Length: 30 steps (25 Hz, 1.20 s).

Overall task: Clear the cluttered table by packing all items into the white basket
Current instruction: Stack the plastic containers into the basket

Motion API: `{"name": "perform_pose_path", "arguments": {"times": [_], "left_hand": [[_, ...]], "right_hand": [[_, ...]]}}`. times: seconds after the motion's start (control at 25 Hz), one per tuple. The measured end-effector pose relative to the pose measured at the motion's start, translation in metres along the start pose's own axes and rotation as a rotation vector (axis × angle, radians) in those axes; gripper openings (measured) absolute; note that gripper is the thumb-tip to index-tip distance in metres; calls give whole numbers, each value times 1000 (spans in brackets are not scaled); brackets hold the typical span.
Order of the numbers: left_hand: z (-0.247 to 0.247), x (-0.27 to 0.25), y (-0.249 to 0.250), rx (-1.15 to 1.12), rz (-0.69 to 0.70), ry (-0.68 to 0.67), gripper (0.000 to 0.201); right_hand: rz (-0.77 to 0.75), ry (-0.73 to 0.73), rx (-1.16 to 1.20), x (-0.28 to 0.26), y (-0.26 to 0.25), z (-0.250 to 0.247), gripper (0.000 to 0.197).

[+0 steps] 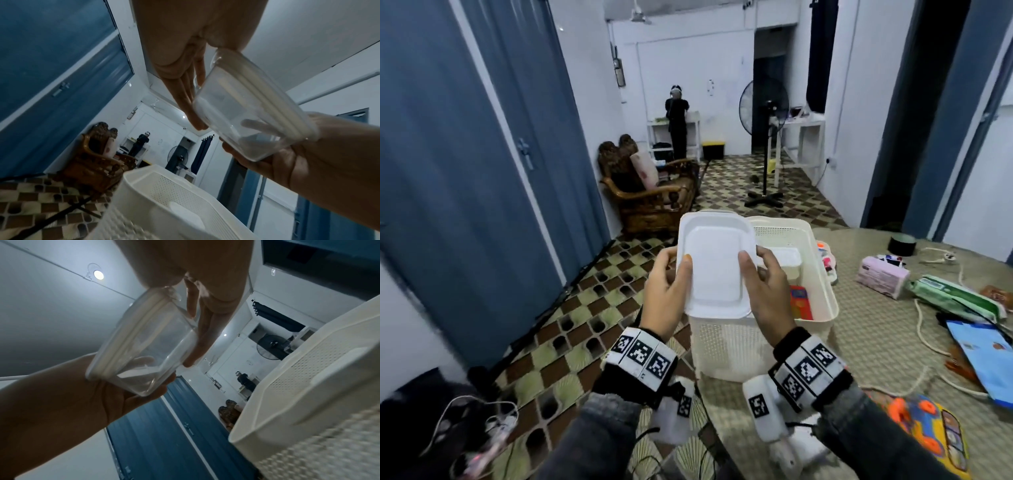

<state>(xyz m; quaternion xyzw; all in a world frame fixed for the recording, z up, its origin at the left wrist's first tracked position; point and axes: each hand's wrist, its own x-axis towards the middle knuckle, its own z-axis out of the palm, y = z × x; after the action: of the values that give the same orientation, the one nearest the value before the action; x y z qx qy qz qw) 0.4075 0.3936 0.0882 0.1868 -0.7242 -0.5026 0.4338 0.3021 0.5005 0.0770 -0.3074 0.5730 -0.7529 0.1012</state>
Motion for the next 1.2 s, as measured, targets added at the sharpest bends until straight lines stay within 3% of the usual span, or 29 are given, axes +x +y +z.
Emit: {"name": "perform_pose_path", "arguments": {"times": [0.24,0.36,0.52,0.68,0.8,0.96,1.2], "left_hand": [[-71,71,-20,43,21,32,22],[-86,91,-33,27,7,33,23],[-89,113,-53,19,21,36,17],[-79,131,-68,-24,-15,3,17],[-62,145,-78,-33,-43,-8,21],[-42,164,-91,-25,-59,-52,22],[-2,195,-108,-38,-60,-212,22]], "right_hand": [[-21,-29,-28,51,13,92,23],[-44,-45,-19,65,23,110,12],[-61,-25,-61,87,38,124,14],[-41,10,-110,107,55,124,25],[-17,51,-134,123,64,114,18],[3,99,-180,142,75,100,23],[71,199,-177,167,82,69,18]]}}
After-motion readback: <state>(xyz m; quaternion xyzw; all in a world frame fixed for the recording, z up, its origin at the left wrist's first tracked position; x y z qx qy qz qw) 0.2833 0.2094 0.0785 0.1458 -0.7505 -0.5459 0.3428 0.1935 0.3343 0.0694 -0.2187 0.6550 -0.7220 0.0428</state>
